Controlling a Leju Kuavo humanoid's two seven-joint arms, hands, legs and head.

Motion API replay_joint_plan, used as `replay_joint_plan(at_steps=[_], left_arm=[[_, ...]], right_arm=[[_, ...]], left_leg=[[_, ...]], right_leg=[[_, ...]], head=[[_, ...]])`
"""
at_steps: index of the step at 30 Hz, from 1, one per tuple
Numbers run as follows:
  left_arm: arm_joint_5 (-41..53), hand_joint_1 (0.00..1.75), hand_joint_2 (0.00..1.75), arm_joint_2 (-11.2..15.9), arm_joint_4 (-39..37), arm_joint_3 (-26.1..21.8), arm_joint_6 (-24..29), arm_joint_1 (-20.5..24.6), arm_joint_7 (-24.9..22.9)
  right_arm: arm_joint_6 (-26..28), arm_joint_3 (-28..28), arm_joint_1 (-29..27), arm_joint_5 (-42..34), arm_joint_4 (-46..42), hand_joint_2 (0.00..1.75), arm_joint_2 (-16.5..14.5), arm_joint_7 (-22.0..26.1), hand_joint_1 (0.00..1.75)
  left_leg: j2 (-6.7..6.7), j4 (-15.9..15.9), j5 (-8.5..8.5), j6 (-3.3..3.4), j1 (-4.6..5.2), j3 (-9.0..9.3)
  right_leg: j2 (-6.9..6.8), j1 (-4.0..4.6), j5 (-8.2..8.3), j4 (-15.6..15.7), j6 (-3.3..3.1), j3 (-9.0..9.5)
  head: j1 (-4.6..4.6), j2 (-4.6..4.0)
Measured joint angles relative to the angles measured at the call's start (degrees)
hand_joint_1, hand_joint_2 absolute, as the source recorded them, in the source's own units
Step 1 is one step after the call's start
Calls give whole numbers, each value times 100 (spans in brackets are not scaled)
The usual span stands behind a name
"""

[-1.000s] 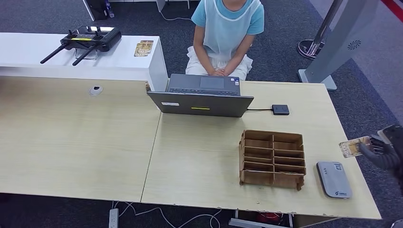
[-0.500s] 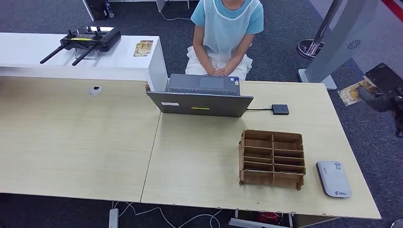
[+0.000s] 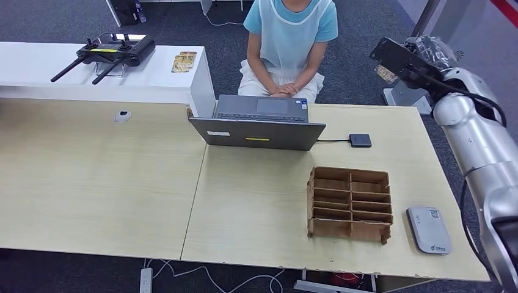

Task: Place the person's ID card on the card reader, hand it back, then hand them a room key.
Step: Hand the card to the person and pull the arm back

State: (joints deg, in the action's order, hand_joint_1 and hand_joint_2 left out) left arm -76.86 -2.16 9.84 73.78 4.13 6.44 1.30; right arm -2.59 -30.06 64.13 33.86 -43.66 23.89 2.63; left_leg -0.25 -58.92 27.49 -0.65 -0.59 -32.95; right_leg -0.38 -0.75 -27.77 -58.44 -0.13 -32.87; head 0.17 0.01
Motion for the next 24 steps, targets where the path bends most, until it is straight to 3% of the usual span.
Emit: replay_joint_plan(at_steps=[11, 24], left_arm=[[90, 0, 0, 2, 0, 174, -48, 5, -20], [139, 0, 0, 4, 0, 340, -68, 8, -36]], right_arm=[[585, -503, 410, 959, 399, 175, -804, 77, 175], [694, -895, 537, 1632, 632, 175, -1283, 16, 175]], left_leg=[[-1, -1, 0, 0, 1, 0], [-1, -1, 0, 0, 1, 0]], right_leg=[[-2, -1, 1, 2, 1, 0], [-1, -1, 1, 2, 0, 0]], head=[[1, 0], [0, 1]])
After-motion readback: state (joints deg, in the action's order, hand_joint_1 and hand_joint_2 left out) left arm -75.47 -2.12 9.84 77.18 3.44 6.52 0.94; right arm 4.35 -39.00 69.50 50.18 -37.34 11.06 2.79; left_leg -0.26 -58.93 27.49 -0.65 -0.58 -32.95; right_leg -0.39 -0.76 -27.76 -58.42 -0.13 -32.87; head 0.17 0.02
